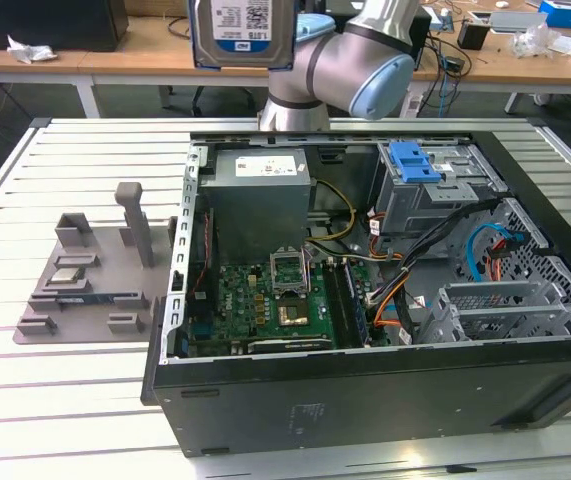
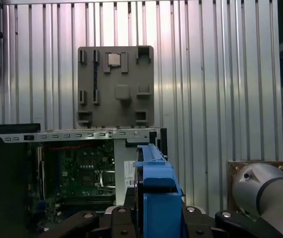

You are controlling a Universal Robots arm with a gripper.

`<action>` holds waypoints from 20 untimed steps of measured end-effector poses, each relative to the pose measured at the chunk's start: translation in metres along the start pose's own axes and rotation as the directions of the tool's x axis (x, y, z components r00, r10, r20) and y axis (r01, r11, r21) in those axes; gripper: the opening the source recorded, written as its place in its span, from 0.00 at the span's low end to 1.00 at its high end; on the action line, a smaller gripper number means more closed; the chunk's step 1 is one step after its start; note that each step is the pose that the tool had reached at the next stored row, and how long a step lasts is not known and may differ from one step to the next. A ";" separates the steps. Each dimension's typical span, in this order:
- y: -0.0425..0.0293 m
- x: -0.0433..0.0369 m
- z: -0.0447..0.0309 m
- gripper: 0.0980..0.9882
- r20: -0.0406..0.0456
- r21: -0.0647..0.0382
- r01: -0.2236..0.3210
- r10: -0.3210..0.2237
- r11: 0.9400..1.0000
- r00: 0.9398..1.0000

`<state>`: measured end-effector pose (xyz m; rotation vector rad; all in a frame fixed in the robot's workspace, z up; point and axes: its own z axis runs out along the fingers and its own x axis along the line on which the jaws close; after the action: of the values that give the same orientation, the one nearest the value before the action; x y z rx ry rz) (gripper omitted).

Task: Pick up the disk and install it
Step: 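Pick up the disk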

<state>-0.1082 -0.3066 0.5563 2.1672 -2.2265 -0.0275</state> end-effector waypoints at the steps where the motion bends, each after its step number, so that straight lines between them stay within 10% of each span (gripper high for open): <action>1: -0.0041 -0.0001 -0.0002 0.30 0.000 0.000 0.000 0.000 1.000 1.000; 20: -0.0916 -0.0025 -0.0034 0.30 -0.002 -0.005 0.000 0.000 1.000 1.000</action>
<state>-0.0164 -0.3066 0.5563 2.1637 -2.2233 -0.0304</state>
